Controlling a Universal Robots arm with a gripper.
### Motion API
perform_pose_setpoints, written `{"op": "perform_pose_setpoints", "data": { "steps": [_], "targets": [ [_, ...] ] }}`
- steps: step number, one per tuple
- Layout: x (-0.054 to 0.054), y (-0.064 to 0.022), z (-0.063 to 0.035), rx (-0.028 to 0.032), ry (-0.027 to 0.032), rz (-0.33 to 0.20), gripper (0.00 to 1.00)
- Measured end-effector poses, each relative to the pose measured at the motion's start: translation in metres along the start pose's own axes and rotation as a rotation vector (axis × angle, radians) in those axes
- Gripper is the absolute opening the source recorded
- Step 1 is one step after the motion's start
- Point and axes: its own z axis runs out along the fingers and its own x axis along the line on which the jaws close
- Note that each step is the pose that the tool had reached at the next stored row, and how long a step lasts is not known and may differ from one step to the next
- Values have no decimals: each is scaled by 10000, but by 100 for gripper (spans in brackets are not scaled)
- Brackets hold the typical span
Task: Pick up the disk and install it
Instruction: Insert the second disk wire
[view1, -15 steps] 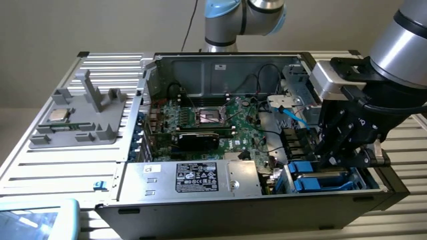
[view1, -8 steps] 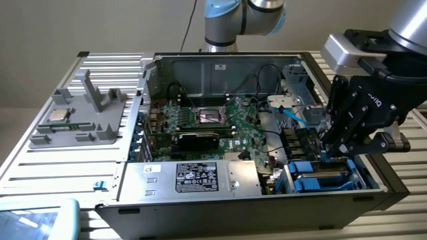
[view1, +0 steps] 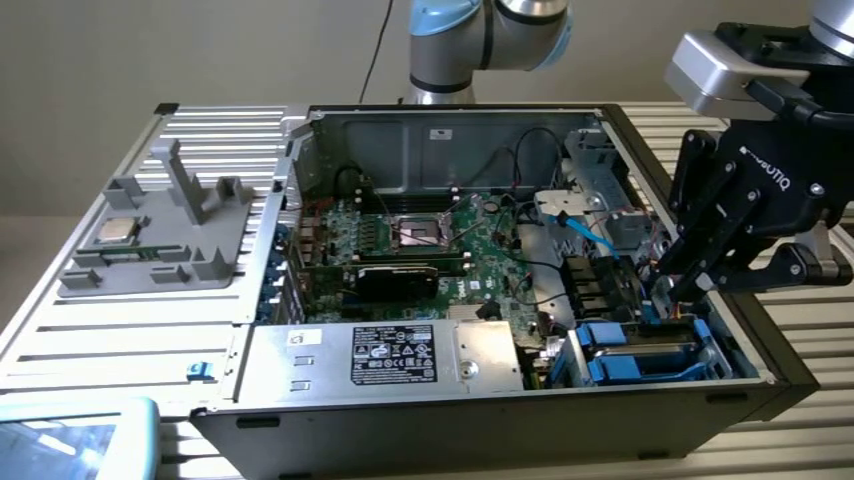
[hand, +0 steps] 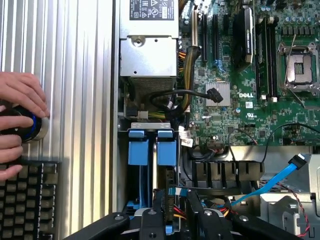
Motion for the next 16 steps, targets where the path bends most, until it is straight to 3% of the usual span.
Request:
{"op": "perform_pose_setpoints", "data": {
  "steps": [14, 16],
  "targets": [
    [0, 0, -2, 0, 3, -10, 31],
    [0, 0, -2, -1, 3, -11, 22]
  ]
}}
